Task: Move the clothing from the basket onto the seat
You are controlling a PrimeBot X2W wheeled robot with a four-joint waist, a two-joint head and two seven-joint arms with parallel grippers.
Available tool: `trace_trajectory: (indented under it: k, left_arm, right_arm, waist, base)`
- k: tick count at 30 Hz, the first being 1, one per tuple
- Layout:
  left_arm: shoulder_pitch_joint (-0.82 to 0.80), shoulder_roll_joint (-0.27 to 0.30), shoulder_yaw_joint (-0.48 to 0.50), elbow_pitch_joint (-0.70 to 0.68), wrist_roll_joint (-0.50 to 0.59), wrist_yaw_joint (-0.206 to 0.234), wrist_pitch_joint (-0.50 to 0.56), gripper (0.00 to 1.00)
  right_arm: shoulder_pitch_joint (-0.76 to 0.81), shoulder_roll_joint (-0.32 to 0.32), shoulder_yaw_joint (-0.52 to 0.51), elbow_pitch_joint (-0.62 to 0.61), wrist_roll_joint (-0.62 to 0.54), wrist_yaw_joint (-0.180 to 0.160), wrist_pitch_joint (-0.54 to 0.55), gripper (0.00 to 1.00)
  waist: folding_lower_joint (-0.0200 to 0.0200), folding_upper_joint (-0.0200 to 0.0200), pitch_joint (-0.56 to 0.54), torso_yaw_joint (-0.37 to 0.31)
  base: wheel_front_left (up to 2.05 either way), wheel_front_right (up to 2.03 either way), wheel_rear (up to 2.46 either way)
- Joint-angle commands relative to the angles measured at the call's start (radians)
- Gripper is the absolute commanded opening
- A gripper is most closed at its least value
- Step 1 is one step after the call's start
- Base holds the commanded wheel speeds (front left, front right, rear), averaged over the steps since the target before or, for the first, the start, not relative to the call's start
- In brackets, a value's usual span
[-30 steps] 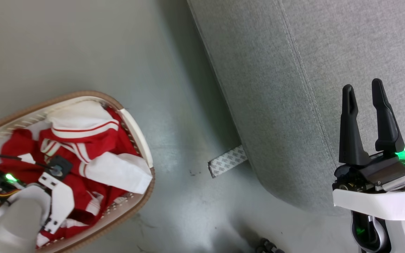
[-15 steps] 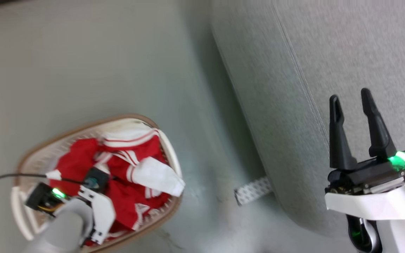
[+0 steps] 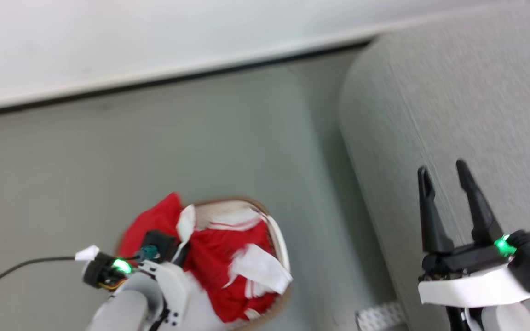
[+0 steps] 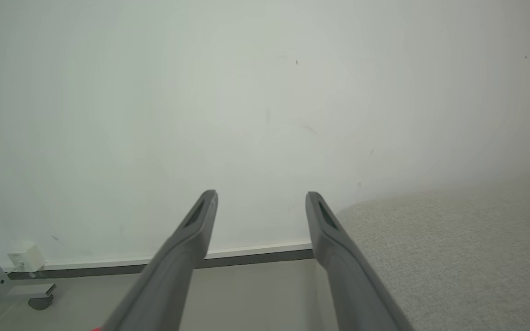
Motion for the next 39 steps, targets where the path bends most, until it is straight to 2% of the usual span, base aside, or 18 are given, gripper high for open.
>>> trace_trajectory:
  k: [1,13,21,29,39]
  left_arm:
    - [0.039,-0.004,0.007,-0.058,-0.017,-0.003,-0.002,0.0]
    - [0.158,-0.035,0.057,-0.404,-0.068,-0.006,-0.003,0.0]
    - [0.18,-0.041,0.107,-0.633,-0.078,-0.005,-0.003,0.0]
    - [0.177,-0.048,0.14,-0.755,-0.18,-0.005,-0.003,0.0]
    - [0.178,-0.039,0.14,-0.838,-0.211,-0.005,-0.003,0.0]
  right_arm:
    - [0.024,-0.003,0.0,0.016,0.013,-0.002,0.001,1.0]
    - [0.114,-0.003,0.03,0.08,0.033,-0.002,0.001,1.0]
    - [0.146,-0.003,0.046,0.076,0.06,-0.002,0.001,1.0]
    - [0.152,-0.003,0.103,0.071,0.103,-0.002,0.001,1.0]
    - [0.152,-0.003,0.125,0.091,0.08,-0.002,0.001,1.0]
  waist:
    - [0.0001,0.0,-0.098,0.087]
    - [0.0001,0.0,-0.275,0.188]
    - [0.0001,0.0,-0.316,0.213]
    - [0.0001,0.0,-0.339,0.212]
    - [0.0001,0.0,-0.339,0.215]
  base:
    - [0.0,0.0,0.0]
    - [0.0,0.0,0.0]
    - [0.0,0.0,0.0]
    - [0.0,0.0,0.0]
    - [0.0,0.0,0.0]
